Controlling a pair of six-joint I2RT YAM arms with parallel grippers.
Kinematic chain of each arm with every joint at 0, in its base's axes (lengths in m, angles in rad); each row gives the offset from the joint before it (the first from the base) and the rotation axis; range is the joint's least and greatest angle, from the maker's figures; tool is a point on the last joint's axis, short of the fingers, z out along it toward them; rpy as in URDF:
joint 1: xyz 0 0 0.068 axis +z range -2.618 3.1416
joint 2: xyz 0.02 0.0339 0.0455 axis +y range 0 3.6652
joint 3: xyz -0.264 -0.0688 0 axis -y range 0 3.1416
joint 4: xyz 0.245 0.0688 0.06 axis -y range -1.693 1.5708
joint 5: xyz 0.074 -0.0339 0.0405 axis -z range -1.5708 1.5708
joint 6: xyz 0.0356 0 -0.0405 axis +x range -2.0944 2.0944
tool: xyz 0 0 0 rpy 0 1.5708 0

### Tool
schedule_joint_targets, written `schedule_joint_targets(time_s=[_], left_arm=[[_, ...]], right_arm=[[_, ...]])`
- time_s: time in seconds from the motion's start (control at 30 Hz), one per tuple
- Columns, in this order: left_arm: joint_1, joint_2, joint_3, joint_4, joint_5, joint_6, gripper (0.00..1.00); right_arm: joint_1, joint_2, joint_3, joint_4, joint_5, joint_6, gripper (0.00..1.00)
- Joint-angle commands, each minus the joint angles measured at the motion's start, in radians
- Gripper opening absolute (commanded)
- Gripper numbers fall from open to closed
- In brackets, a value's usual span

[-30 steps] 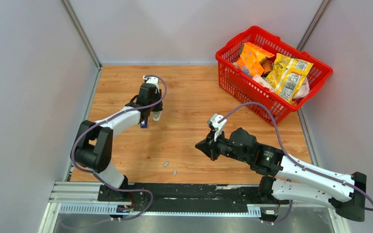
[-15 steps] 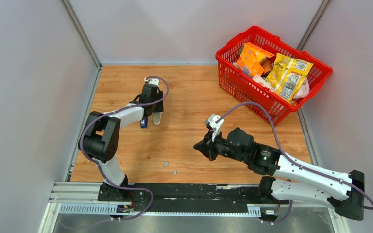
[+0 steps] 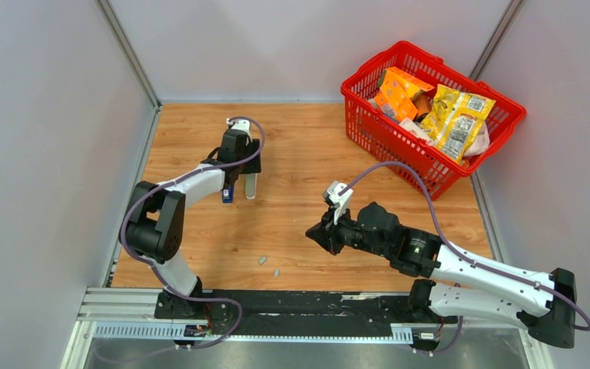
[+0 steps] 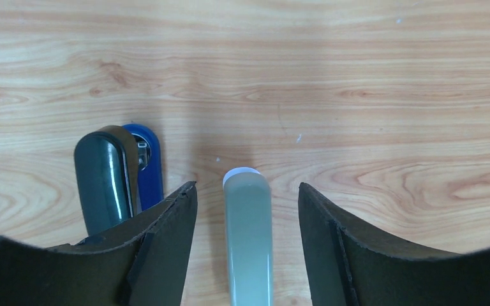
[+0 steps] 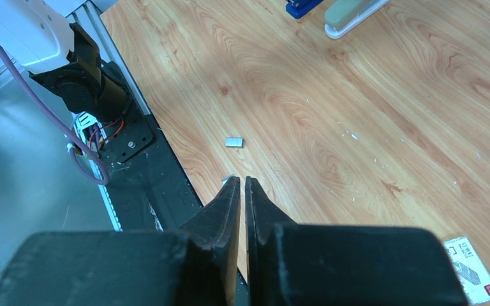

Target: Unload the staples from the stapler

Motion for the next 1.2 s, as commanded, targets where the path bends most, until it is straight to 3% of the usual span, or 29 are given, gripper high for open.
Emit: schedule_joint_targets(time_s=[0.0, 0.17, 0.33, 0.5, 0.67, 0.83, 0.97, 1.17], left_arm=[[0.006, -0.119, 0.044, 0.000, 0.053, -0.001, 0.66], [0.006, -0.204, 0.014, -0.040, 0.147, -0.012, 0.66], [0.000, -0.302, -0.048, -0.017, 0.258, -0.038, 0.64], [-0.038, -0.379, -0.123, -0.011, 0.323, -0.058, 0.62], [-0.136, -0.431, -0.178, -0.029, 0.323, -0.055, 0.61], [-0.217, -0.504, -0.224, -0.049, 0.307, -0.067, 0.60], [-0.265, -0.575, -0.282, -0.047, 0.323, -0.093, 0.59], [-0.313, -0.693, -0.364, -0.082, 0.350, -0.133, 0.58]], right_arm=[[0.003, -0.001, 0.037, -0.004, 0.026, -0.009, 0.13], [0.002, 0.007, 0.050, -0.030, 0.070, -0.012, 0.31], [0.000, -0.001, 0.075, -0.098, 0.168, -0.003, 0.39], [-0.064, 0.011, 0.098, -0.216, 0.256, 0.066, 0.40], [-0.297, 0.016, 0.067, -0.303, 0.183, 0.190, 0.38], [-0.434, 0.022, 0.032, -0.377, 0.225, 0.289, 0.39], [-0.462, 0.021, -0.003, -0.377, 0.248, 0.318, 0.39], [-0.442, 0.059, -0.028, -0.330, 0.068, 0.286, 0.38]])
